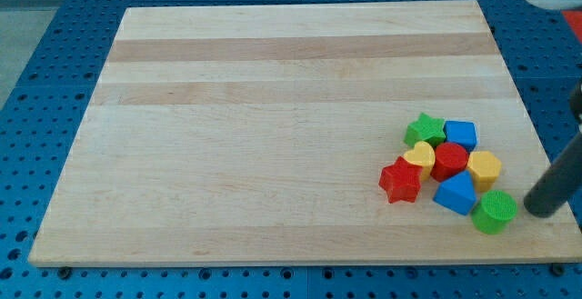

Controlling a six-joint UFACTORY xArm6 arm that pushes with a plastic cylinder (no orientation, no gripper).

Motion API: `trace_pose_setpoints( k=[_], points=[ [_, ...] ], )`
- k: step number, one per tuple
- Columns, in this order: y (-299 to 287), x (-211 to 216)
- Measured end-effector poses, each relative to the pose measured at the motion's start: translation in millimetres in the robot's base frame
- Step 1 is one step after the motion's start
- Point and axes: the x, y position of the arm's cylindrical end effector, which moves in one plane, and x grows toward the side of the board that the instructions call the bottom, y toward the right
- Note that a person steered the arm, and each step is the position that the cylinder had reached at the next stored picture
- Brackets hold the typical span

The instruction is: Push the green circle bottom of the yellow hexagon

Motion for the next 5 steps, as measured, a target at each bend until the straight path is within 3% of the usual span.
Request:
trace_pose_setpoints(
  k=[1,5],
  points=[
    [0,29],
    [-59,38]
  ],
)
